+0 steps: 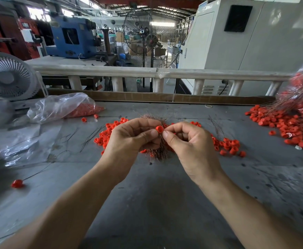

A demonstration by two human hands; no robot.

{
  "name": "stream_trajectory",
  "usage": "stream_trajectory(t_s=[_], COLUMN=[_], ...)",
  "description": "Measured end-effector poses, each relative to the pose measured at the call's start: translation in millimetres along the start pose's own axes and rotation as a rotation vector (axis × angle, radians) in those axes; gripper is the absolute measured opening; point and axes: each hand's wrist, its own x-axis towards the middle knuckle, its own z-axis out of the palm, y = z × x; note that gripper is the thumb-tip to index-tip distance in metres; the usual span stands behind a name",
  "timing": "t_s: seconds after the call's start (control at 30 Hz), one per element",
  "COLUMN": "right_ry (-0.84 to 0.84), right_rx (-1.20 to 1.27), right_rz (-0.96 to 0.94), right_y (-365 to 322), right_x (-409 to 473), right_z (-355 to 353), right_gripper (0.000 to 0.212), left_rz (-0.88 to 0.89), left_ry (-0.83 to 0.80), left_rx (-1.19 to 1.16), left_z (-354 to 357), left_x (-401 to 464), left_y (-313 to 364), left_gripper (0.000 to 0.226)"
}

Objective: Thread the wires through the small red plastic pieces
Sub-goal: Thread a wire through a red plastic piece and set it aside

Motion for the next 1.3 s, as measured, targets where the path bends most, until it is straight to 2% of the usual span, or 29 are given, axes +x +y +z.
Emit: stream_trajectory(t_s=[0.2, 0.4, 0.8, 1.07, 1.3], right_ry=[0.003, 0.003, -0.032, -0.117, -0.140], right_rx=[0.004, -0.016, -0.007, 0.140, 0.197], right_rz=[-0.004, -0.011, -0.026, 0.090, 0.172], right_y=[1.6, 3.9, 0.6, 0.8, -5.5], right_x=[0.6, 1.2, 0.5, 1.0, -0.5], right_z=[-0.7, -2.6, -4.0, -4.5, -4.1], right_gripper=[0.007, 0.011, 0.005, 0.020, 0.022], left_rz=[-0.019, -0.036, -0.123, -0.123, -0.119], left_ry=[-0.002, -0.007, -0.038, -0.012, -0.011], left_rx=[0.006, 0.009, -0.051, -0.137, -0.143], left_z=[-0.6, -1.4, -4.0, -4.1, -2.4], left_x=[0.2, -0.7, 1.1, 1.8, 0.0], left_y=[1.2, 2.6, 5.4, 6.7, 9.8], left_gripper=[0.020, 0.021, 0.023, 0.019, 0.033])
